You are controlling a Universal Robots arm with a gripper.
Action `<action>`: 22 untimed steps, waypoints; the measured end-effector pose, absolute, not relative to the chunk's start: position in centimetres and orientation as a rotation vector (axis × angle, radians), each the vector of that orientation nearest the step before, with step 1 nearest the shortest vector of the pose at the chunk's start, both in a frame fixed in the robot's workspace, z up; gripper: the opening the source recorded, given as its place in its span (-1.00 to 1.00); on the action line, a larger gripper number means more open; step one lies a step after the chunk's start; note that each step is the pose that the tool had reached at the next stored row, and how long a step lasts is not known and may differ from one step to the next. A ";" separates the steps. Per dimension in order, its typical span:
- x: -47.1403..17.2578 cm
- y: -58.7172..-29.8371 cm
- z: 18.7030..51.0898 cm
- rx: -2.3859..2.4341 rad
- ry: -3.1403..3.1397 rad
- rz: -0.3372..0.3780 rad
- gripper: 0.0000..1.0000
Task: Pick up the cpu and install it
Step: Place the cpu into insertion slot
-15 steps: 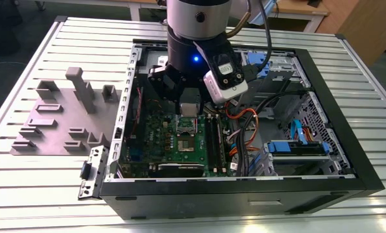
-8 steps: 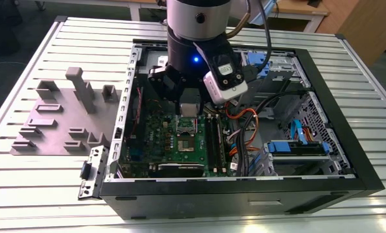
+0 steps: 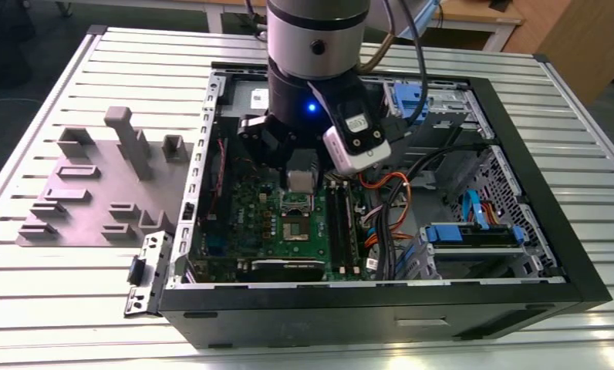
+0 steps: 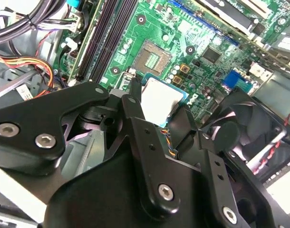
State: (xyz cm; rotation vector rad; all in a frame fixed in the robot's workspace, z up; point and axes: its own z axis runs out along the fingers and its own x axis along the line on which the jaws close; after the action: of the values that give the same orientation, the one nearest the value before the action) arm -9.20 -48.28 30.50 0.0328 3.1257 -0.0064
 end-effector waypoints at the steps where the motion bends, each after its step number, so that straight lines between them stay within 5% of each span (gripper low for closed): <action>1: -9.2 -48.3 30.3 0.033 3.126 -0.006 -0.06; 22: -9.0 -48.3 28.1 0.033 3.126 -0.007 -0.06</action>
State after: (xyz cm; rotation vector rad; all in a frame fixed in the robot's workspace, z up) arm -9.03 -48.29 28.10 0.0327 3.1257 -0.0065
